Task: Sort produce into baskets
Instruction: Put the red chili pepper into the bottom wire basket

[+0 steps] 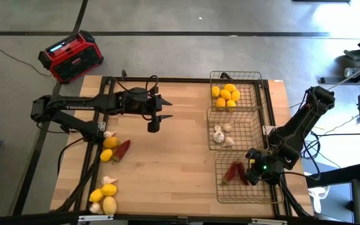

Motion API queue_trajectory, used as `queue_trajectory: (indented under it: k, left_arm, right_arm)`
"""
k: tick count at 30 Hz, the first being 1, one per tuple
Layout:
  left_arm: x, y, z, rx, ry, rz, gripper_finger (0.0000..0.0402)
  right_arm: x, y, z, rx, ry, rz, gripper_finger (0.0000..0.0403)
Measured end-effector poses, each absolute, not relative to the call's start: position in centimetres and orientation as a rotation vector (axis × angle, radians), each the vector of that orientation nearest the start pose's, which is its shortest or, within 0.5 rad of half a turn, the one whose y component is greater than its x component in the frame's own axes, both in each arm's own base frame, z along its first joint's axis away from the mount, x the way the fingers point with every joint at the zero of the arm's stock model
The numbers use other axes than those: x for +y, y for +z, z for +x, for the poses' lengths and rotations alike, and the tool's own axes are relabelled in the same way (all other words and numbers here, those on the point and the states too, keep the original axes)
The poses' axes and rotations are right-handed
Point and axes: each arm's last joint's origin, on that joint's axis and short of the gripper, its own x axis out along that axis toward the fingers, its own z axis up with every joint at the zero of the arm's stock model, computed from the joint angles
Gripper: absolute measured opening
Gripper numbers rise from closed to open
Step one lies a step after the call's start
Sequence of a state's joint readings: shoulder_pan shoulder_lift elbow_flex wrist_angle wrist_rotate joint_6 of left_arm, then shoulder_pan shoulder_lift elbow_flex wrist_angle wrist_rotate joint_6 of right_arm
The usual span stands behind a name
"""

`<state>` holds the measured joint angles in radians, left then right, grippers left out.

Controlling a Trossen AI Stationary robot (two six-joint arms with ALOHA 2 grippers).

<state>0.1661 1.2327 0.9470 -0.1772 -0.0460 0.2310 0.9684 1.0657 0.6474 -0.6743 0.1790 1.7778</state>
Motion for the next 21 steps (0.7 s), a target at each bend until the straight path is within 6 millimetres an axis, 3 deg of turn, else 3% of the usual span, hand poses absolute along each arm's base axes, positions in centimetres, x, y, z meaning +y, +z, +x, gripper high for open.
queue_trajectory:
  k: [4,10,15,21]
  left_arm:
    - [4.6,29.8,26.7,0.485,0.154,0.199,0.0227]
    - [4.6,29.8,26.7,0.484,0.153,0.2,0.0227]
    - [4.5,29.8,26.7,0.483,0.158,0.169,0.0227]
    - [4.2,29.2,26.4,0.549,0.146,0.141,0.0227]
  right_arm:
    - [15.3,21.9,11.1,1.166,-0.254,0.996,0.0208]
    - [15.7,27.1,12.2,0.924,-0.141,1.031,0.0187]
    - [14.6,30.4,13.9,0.629,-0.145,0.809,0.0182]
    - [11.9,30.7,16.2,0.503,-0.282,0.53,0.0182]
